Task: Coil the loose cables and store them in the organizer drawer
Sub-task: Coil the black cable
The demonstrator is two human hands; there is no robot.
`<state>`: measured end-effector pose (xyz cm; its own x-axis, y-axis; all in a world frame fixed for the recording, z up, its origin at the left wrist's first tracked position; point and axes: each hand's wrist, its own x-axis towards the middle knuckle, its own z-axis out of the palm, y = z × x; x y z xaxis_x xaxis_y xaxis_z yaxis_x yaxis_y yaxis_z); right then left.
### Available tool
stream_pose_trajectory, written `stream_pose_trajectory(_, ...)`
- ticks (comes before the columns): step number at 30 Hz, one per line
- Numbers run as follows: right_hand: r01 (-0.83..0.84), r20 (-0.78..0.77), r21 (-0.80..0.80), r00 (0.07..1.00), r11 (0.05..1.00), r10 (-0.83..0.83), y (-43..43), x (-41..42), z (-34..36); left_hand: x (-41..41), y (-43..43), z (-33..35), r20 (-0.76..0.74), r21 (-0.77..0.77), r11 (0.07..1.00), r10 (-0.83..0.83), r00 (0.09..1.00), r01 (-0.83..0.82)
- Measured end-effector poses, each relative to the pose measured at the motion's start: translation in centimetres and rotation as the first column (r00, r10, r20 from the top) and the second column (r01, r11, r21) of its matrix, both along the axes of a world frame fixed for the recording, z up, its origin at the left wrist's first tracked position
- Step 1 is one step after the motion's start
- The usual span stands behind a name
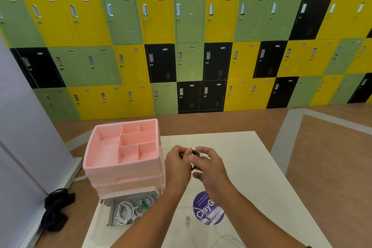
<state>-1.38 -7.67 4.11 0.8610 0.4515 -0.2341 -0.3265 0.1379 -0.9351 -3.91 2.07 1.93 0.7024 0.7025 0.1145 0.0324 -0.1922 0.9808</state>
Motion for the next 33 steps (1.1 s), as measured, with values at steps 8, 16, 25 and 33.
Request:
stream_pose_trajectory(8, 0.047, 0.255, -0.177, 0.967, 0.983, 0.000, 0.0, 1.2, -0.1, -0.8, 1.5, 0.6, 0.010, -0.069, 0.997, -0.028, 1.000, 0.028)
stream_pose_trajectory(16, -0.004, 0.169, -0.191, 0.985, 0.982, 0.037, 1.7, 0.0, -1.6, -4.6, 5.6, -0.7, -0.014, -0.324, 0.925, -0.215, 0.977, 0.199)
stream_pose_trajectory(25, -0.171, -0.104, -0.036, 0.981, 0.985, 0.167, 7.4, -3.7, -3.0, -11.9, 12.7, -1.2, -0.055, -0.322, 0.900, -0.329, 0.943, 0.295)
stream_pose_trajectory(33, -0.309, -0.064, -0.273, 0.951, 0.911, 0.303, 11.1, -8.2, -8.6, -17.6, 16.6, -7.4, -0.408, -0.173, 0.978, -0.181, 0.895, 0.119)
